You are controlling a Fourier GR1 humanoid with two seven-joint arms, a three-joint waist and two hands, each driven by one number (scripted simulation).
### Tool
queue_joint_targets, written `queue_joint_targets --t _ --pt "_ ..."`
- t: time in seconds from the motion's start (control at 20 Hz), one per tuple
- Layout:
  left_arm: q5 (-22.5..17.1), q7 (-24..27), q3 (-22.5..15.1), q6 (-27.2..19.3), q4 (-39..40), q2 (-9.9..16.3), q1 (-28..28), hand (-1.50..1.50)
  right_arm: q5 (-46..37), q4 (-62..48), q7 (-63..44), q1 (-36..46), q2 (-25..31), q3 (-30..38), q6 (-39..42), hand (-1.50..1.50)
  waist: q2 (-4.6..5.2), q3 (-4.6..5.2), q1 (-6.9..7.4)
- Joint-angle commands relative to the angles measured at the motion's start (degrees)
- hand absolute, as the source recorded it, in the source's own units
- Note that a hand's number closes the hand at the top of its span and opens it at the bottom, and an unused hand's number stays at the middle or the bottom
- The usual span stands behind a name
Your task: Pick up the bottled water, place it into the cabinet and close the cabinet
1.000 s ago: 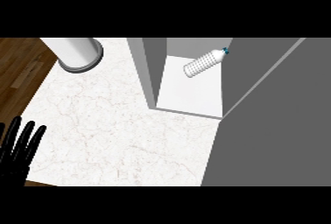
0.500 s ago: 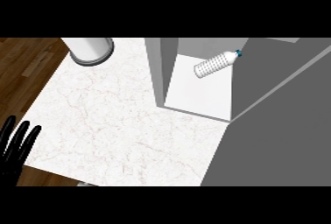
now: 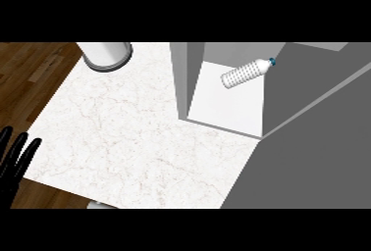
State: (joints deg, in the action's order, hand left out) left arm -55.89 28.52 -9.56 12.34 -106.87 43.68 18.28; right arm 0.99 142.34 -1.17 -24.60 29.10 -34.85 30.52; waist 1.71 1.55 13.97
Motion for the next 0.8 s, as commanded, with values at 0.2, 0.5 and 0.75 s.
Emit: queue_joint_targets --t 0.2,0.5,0.75 --pt "-1.2 -0.2 1.6 1.7 0.6 1.2 -0.3 -1.5 -0.8 0.4 -6.2 6.6 -1.6 -4.7 0.8 1.5 0.29 0.26 0.45" --pt "-1.4 -0.2 1.8 1.7 1.3 1.0 -0.3 -1.5 1.2 -0.7 -6.2 7.0 -3.7 -4.1 -0.6 1.5 0.96 0.2 -0.02" --pt "-1.8 -0.3 2.0 3.1 1.0 1.4 -0.8 -1.5 5.1 -2.0 -5.9 5.1 -4.2 -6.3 0.6 1.5 2.0 0.07 1.17"
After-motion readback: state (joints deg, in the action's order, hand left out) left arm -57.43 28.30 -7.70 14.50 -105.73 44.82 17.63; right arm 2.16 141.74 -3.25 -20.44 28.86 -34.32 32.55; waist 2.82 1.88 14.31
